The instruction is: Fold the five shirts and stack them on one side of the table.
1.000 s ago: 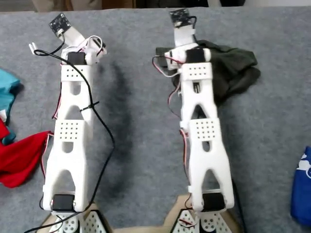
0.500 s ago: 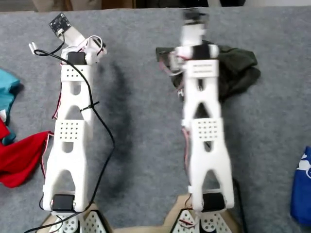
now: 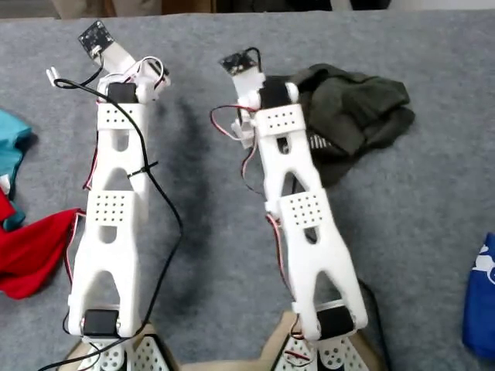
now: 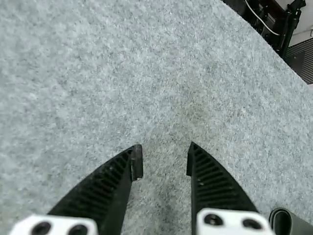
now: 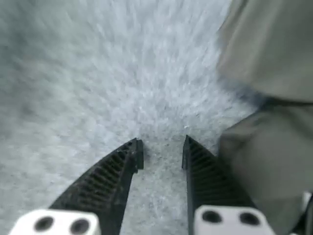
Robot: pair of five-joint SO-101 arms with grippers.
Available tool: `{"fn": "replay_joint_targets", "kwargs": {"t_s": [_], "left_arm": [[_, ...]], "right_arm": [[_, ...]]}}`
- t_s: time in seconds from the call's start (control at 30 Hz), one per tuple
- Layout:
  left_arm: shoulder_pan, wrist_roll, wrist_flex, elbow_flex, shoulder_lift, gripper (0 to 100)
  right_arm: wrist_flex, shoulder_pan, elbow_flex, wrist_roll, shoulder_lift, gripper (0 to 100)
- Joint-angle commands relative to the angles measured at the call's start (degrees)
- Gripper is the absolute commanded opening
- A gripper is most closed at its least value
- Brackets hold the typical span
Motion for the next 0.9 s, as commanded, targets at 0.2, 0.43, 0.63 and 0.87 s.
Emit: {"fn": "replay_joint_targets", "kwargs": {"t_s": [0.2,0.43,0.63,0.87], "left_arm": [[1.1,-0.5,0.1,-2.8,-1.2,16],[1.2,-0.5,0.1,-2.8,-1.2,16],[1.2,-0.5,-0.2,-2.8,-1.2,16],[1.3,-0.5,-0.3,-2.8,-1.2,16]], "right_arm": [[-3.4,3.9,-2.2,0.4,-0.4,9.9],[-6.9,6.0,-2.4,0.3,-0.8,0.6],[-5.6,9.3,-2.5,0.3,-5.8,0.5],[-4.5,13.0,-2.0,0.3,-15.7,0.5]]}}
